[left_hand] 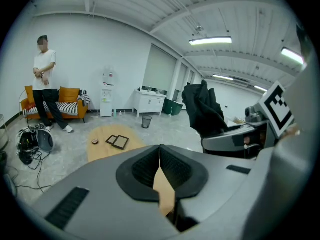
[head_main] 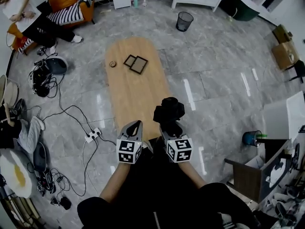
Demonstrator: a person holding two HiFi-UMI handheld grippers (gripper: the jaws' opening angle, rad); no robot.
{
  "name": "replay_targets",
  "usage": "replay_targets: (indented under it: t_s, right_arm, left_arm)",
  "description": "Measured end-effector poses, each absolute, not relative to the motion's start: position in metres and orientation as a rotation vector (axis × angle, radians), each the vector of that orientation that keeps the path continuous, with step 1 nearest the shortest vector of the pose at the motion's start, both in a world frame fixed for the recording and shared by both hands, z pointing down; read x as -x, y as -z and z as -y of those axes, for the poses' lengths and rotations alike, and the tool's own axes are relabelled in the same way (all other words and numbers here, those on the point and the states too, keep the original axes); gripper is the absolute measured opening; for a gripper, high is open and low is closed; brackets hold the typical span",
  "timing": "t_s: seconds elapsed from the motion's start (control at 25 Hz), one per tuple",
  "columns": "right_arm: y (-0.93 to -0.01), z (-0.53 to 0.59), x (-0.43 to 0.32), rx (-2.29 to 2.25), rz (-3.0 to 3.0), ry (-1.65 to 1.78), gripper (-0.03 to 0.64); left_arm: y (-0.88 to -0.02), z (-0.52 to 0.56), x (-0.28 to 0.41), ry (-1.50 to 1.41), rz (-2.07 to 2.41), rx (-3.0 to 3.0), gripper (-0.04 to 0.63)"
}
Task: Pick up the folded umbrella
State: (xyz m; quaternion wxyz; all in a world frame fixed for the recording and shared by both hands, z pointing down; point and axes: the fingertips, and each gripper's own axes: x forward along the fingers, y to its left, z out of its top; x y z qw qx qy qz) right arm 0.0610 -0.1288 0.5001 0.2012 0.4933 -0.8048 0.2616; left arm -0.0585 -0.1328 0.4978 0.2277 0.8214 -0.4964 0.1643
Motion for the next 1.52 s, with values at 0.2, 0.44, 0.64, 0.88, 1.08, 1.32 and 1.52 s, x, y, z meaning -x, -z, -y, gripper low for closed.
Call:
replay_targets:
  t_s: [0.2,0.44,0.64,0.88,1.08,1.32,1.52]
  right_arm:
    - [-0.482,0.118,-0.057,-1.394,2.288,-0.711,0.227]
    - [-0.471,0.110,-0.051,-1.410,2.321,-0.692,0.225]
    - [-0.477,0.100,-0.047,-1.387,2.323,-0.691,0.224]
    - [-0.482,0.094,-0.040,-1.360,2.322,-0.693,0.224]
    - [-0.482,0.097,-0.036,-1.339,2.330,-0.685,0.224]
    - [-0.481,0.100,-0.026,-1.311,2.337,-0.677,0.224]
    - [-0.480,0.106,-0.022,-1.298,2.343,-0.669,0.224]
  left_arm:
    - [-0.488,0.124,0.064,-0.438,1.385,-2.285,0.015]
    - [-0.483,0.117,0.067,-0.432,1.394,-2.303,0.015]
    - [-0.482,0.114,0.063,-0.434,1.390,-2.319,0.015]
    - [-0.485,0.109,0.069,-0.436,1.396,-2.307,0.015]
    - [-0.486,0.109,0.073,-0.434,1.407,-2.294,0.015]
    - [-0.486,0.110,0.083,-0.426,1.426,-2.273,0.015]
    - [-0.488,0.114,0.082,-0.430,1.420,-2.271,0.015]
